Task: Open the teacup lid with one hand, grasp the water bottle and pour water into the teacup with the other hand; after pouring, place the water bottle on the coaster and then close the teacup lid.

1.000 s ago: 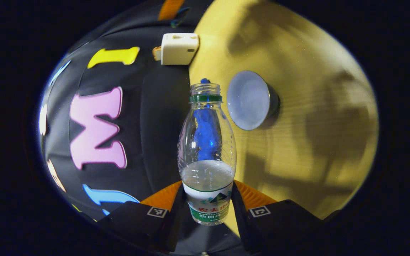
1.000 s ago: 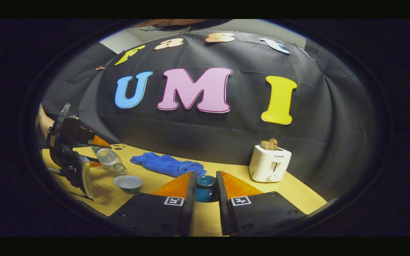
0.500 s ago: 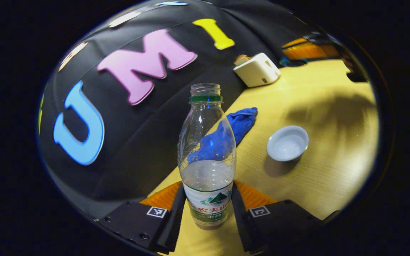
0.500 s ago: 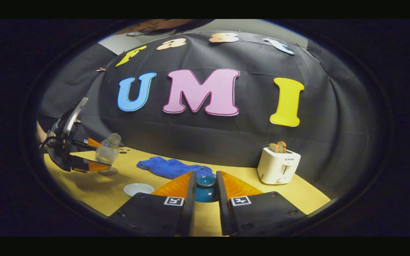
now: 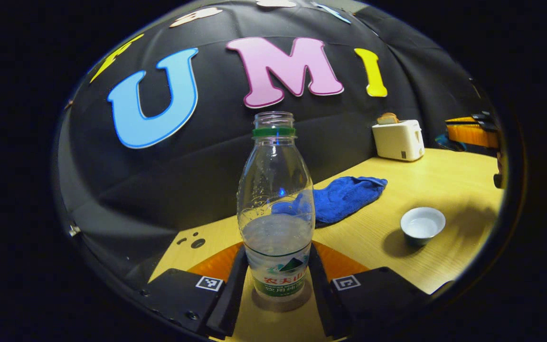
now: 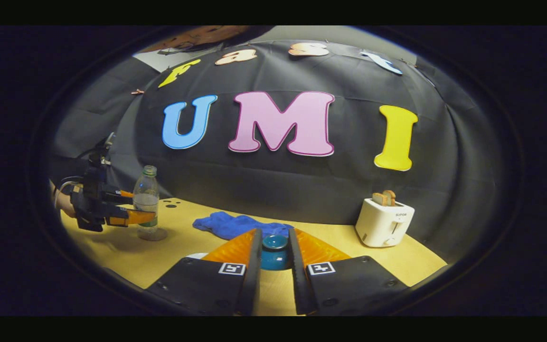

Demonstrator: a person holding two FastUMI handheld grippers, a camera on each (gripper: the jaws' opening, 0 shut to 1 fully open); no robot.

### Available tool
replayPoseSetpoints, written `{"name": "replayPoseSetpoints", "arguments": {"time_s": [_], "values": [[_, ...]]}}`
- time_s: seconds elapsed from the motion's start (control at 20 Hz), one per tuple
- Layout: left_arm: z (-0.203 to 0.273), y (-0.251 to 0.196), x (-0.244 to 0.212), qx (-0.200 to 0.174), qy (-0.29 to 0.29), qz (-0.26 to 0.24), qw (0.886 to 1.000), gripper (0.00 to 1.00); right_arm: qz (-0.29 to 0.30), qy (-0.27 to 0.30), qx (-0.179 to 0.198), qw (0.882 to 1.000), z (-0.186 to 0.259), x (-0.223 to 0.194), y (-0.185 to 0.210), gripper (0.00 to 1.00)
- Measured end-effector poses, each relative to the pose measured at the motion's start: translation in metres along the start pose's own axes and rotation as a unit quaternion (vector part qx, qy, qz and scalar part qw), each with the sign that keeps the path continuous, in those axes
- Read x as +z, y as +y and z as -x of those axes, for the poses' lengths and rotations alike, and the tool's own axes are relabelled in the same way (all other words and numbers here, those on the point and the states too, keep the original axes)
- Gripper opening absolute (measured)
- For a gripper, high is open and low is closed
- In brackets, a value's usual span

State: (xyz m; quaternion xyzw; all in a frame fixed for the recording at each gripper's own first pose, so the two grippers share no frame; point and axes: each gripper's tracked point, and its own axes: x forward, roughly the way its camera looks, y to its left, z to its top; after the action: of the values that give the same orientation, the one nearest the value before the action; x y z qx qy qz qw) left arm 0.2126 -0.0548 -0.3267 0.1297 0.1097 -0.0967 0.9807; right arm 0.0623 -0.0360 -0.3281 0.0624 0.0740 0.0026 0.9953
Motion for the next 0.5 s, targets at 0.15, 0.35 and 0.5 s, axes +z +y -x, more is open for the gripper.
{"name": "replayPoseSetpoints", "arguments": {"time_s": [0.15,0.35,0.5], "values": [[-0.009,0.01,-0.011,0.006,-0.004,0.026,1.0,0.69,-0.007,0.002,0.004,1.0,-0.007,0.002,0.012,0.28],[-0.015,0.013,-0.02,0.003,-0.011,0.05,0.999,0.69,-0.012,0.005,0.01,1.0,-0.014,0.001,0.026,0.28],[-0.016,0.017,-0.023,0.001,-0.015,0.066,0.998,0.7,-0.02,0.01,0.012,1.0,-0.019,-0.002,0.033,0.28]]}}
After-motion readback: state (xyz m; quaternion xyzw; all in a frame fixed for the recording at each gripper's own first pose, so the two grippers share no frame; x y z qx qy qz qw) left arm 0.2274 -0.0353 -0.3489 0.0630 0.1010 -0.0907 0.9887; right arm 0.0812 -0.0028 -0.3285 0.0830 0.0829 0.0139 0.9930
